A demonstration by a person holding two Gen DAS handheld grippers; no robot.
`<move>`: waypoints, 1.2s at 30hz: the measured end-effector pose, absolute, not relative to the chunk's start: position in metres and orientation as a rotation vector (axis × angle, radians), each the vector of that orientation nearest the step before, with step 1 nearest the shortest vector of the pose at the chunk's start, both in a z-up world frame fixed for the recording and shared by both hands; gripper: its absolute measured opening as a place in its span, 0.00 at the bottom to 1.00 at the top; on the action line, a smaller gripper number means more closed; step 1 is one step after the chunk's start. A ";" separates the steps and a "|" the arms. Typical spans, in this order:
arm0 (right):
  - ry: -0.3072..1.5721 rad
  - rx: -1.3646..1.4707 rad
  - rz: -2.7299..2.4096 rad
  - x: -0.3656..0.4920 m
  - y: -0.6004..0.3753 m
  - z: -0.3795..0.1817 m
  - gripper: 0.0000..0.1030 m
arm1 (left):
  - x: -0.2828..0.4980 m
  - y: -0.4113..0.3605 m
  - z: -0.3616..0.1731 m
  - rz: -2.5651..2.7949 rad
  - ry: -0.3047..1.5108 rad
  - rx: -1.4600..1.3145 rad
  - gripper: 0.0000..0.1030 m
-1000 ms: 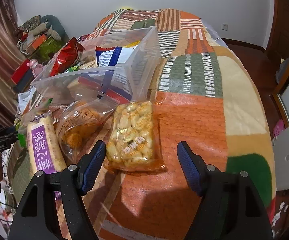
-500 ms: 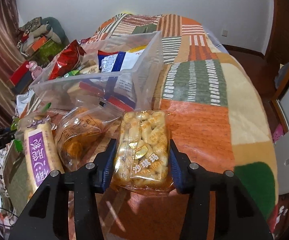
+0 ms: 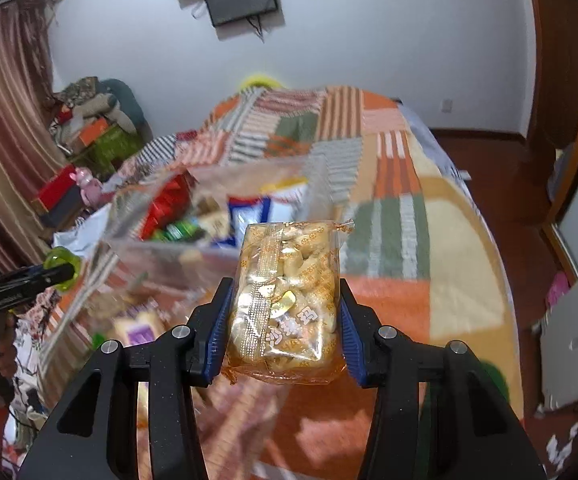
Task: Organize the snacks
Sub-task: 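Place jar into clear box with left tool while right tool drops pastry pack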
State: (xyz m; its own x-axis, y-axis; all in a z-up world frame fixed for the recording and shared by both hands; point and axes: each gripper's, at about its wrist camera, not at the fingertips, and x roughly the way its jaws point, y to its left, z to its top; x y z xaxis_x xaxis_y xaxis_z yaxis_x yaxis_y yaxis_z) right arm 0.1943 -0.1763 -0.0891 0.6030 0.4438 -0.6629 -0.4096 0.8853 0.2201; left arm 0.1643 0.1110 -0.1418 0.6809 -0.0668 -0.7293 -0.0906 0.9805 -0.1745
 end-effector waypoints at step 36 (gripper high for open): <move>0.820 -0.023 0.611 0.282 -0.072 -0.102 0.43 | 0.281 0.100 -0.139 -0.043 0.813 -0.182 0.52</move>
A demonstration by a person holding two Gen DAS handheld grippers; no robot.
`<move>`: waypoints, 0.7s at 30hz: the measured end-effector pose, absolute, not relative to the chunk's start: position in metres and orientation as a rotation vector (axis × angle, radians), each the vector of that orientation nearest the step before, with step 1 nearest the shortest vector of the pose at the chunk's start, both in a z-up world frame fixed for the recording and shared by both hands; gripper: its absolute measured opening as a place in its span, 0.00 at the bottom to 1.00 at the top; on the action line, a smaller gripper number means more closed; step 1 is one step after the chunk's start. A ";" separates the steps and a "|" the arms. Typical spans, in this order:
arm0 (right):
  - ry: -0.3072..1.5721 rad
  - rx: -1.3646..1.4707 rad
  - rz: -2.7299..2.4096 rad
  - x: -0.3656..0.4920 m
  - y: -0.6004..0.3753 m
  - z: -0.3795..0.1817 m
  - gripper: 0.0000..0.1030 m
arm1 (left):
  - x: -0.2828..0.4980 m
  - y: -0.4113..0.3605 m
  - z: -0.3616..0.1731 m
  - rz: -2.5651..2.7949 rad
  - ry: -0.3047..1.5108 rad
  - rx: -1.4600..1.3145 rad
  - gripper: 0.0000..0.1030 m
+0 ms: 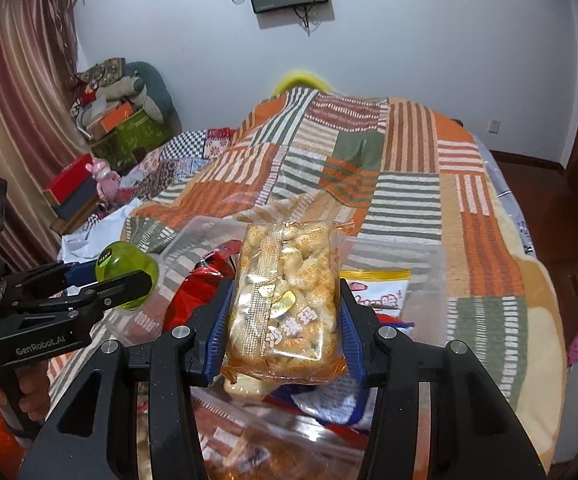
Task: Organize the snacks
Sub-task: 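Place jar into clear box with left tool while right tool drops pastry pack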
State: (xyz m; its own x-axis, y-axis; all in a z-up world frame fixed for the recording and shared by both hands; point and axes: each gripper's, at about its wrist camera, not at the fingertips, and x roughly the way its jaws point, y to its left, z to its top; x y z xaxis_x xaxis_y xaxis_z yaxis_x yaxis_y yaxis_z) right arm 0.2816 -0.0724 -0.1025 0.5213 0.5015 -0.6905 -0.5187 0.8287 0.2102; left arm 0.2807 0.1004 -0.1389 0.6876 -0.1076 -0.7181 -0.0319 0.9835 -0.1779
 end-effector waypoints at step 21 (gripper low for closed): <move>0.891 -0.030 0.628 0.301 -0.056 -0.120 0.46 | 0.305 0.106 -0.155 -0.055 0.851 -0.260 0.53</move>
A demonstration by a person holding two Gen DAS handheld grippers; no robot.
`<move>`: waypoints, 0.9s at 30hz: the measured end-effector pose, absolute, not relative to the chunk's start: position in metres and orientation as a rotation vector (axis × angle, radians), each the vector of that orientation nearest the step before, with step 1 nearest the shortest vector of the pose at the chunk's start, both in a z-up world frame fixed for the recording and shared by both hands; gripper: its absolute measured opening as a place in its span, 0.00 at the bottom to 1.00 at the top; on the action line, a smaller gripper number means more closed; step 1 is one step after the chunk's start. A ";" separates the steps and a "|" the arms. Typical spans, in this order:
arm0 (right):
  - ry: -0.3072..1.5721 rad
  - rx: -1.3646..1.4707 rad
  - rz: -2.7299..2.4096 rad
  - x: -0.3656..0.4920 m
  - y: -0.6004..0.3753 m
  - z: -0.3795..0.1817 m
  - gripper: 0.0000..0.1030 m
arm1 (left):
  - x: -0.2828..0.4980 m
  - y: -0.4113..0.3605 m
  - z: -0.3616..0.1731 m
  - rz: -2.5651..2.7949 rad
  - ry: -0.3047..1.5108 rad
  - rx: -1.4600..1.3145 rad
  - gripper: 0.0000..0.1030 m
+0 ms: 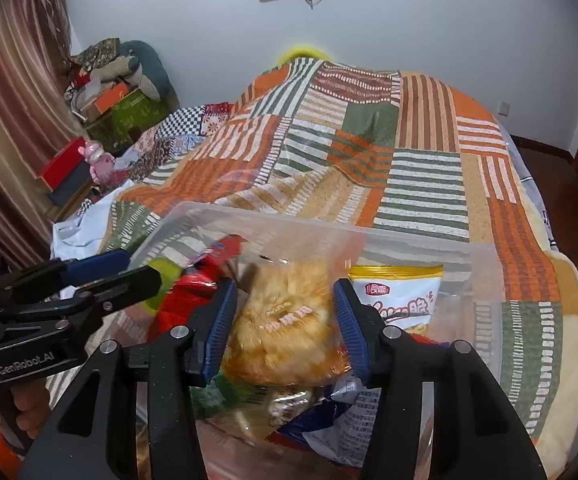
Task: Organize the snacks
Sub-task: 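Place jar into clear box with left tool while right tool drops pastry pack, then grasp green-trimmed cookie bag with left tool while right tool grasps purple-labelled roll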
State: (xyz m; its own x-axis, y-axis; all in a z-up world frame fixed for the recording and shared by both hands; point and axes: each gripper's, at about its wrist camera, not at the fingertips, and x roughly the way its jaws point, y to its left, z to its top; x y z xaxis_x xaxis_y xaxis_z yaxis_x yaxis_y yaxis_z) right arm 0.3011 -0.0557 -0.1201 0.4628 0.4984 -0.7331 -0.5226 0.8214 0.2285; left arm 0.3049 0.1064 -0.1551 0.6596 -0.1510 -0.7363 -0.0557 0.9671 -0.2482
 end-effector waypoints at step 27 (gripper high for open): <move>0.811 -0.031 0.693 0.208 -0.104 -0.088 0.47 | 0.199 0.103 -0.119 -0.004 0.842 -0.188 0.61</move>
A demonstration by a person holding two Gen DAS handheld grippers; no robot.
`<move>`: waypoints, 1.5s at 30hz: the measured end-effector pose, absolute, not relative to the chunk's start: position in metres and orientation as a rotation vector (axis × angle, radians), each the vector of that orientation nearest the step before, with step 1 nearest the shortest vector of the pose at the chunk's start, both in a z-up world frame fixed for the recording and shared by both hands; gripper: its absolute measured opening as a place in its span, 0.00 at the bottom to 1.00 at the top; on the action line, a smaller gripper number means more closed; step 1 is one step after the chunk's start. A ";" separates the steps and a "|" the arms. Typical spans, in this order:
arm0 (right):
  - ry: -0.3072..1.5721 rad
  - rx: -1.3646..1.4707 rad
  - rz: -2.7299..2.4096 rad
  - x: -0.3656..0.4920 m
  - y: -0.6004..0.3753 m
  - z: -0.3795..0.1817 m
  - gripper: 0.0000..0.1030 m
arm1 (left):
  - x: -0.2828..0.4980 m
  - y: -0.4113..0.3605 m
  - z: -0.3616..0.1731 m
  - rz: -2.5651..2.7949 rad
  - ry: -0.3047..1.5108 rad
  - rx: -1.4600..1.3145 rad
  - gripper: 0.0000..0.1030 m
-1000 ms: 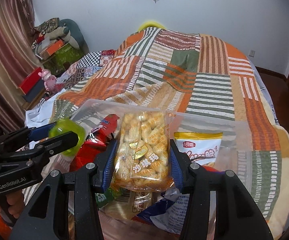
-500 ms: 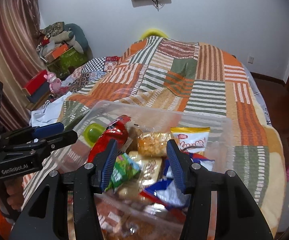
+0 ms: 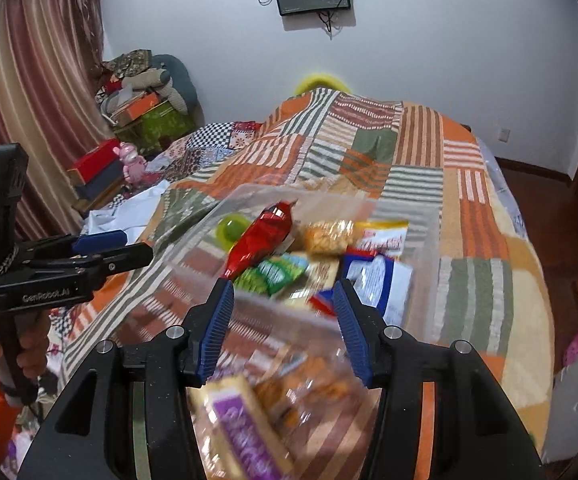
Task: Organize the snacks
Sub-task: 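Grasp green-trimmed cookie bag with left tool while right tool grasps purple-labelled roll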
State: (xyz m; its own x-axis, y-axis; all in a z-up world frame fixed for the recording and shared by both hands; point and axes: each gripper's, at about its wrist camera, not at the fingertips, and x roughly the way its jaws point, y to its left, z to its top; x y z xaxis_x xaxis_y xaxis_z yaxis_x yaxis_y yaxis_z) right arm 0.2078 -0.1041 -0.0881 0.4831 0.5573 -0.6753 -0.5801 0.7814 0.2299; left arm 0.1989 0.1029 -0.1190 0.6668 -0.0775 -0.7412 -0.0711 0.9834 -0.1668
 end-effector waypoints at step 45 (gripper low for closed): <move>0.976 0.012 0.767 0.159 -0.108 -0.161 0.39 | 0.179 0.069 -0.209 -0.092 1.005 -0.284 0.85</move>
State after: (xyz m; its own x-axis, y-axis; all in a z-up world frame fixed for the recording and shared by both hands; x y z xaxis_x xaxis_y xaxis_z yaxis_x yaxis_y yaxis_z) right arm 0.1593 -0.1081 -0.1605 0.3231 0.5898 -0.7400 -0.5798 0.7415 0.3378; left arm 0.1789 0.0688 -0.2087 0.5361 -0.2059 -0.8186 -0.0545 0.9593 -0.2770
